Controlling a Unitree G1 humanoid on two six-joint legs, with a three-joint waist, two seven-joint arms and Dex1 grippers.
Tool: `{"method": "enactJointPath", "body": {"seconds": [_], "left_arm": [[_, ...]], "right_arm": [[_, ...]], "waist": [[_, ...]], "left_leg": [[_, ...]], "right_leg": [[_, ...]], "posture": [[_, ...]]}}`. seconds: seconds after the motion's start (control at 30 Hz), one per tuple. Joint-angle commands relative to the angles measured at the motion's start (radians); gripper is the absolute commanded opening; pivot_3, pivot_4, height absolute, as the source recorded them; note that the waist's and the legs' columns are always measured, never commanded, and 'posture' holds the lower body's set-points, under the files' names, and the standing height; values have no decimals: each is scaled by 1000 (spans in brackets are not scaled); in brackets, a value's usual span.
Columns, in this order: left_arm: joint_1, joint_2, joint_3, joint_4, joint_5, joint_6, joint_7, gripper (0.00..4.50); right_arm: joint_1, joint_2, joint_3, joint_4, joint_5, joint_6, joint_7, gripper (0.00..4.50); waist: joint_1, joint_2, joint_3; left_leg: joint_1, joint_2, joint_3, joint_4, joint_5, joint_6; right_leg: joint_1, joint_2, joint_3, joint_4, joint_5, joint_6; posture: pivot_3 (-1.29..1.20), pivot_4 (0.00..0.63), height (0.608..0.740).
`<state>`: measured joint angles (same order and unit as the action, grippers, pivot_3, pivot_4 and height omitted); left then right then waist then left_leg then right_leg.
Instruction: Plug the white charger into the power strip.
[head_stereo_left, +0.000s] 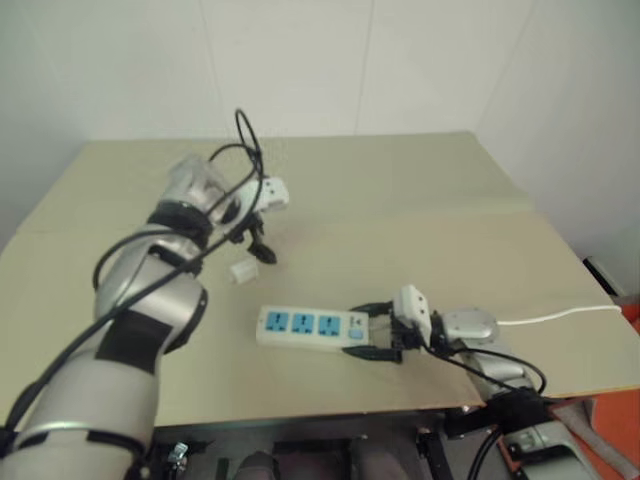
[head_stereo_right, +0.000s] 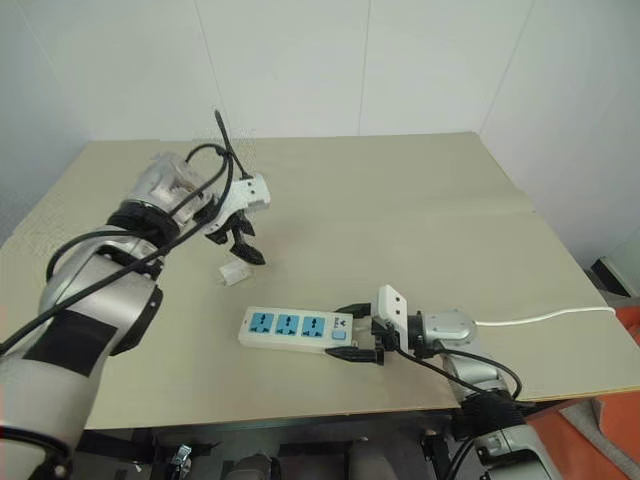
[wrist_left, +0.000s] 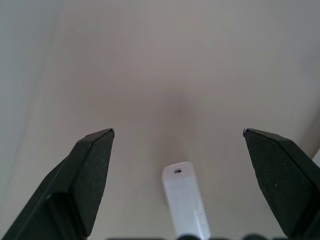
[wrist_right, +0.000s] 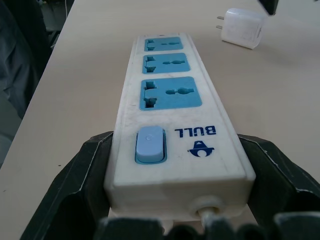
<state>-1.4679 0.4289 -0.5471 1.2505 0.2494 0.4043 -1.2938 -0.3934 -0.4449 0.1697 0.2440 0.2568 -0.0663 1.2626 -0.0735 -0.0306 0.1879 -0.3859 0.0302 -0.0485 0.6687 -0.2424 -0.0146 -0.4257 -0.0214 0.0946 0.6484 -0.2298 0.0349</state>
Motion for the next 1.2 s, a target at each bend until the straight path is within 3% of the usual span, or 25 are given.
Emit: {"method": "enactJointPath", "body": {"seconds": [0.03,0.87,0.97,1.2], "left_arm": [[-25,-16,15,52,45,-9,18,4500],[38,-81,57,108,173,41,139,4500],[41,-84,53,109,183,38,141,3889],[37,-90,58,110,201,42,144,1562]], "right_arm": [[23,7,19,-30,-19,-30,-16,3416],[13,48,44,18,-71,-75,-89,3416],[14,49,45,22,-75,-78,-92,3416],[19,46,47,24,-81,-82,-102,3416]], "waist": [[0,0,0],[0,0,0],[0,0,0],[-1,0,0]], "left_leg": [[0,0,0,0,0,0],[1,0,0,0,0,0],[1,0,0,0,0,0],[2,0,0,0,0,0]], "right_leg": [[0,0,0,0,0,0],[1,0,0,1,0,0],[1,0,0,1,0,0],[1,0,0,1,0,0]], "posture": [[0,150,740],[0,150,740],[0,150,740],[0,150,740]]}}
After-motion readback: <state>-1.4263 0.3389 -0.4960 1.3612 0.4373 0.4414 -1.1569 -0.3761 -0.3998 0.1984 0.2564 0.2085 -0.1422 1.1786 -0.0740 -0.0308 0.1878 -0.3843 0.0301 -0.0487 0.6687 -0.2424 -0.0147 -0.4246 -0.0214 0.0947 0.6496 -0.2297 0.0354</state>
